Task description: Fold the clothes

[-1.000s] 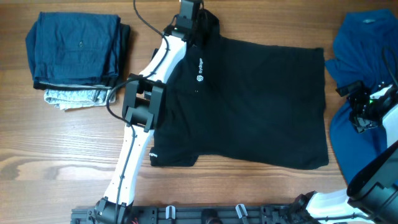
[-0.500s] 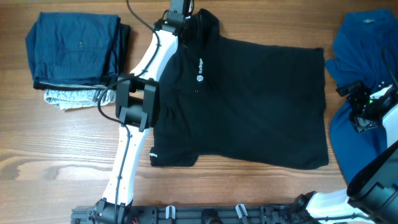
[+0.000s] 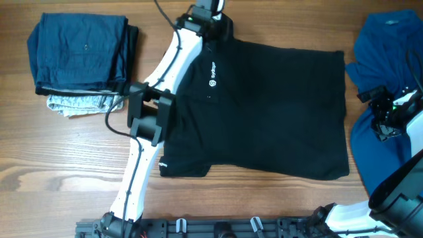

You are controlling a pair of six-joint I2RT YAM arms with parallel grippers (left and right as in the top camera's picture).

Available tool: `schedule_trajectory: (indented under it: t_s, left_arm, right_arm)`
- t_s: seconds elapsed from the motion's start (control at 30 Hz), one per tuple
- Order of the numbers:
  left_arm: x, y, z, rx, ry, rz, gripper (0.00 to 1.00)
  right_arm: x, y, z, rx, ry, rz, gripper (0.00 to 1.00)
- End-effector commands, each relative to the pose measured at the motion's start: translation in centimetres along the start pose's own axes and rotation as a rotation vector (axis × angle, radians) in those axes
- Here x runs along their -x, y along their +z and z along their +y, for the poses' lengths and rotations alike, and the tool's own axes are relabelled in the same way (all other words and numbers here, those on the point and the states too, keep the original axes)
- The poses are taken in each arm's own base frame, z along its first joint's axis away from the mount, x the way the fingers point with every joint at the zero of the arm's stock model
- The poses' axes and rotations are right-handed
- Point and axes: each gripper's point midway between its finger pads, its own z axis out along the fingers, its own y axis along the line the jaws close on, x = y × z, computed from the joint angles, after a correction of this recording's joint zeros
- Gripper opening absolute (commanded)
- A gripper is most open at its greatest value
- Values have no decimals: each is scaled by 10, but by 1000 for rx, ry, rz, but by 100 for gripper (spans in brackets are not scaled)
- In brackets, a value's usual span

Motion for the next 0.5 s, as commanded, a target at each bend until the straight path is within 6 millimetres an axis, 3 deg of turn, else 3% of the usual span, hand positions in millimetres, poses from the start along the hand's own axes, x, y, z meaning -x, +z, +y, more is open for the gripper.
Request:
schedule_trajectory:
  t_s: [0.0, 0.1, 0.23, 0.4, 0.47]
  left_arm:
    - [-5, 11, 14, 94, 40, -2, 39]
    - [-6, 14, 20, 99, 27, -4, 32]
    - [-3, 14, 31, 73, -100, -14, 33]
    - [-27, 41, 37, 81, -98, 26, 38]
    - [-25, 48, 39, 78, -100, 2, 38]
  right_arm:
    - [4, -4, 8, 24, -8, -12, 99]
    - [4, -4, 8, 24, -8, -12, 100]
    - [4, -4, 8, 24, -8, -11, 99]
    - [4, -4, 8, 24, -8, -12, 99]
    - [4, -4, 8, 24, -8, -11, 100]
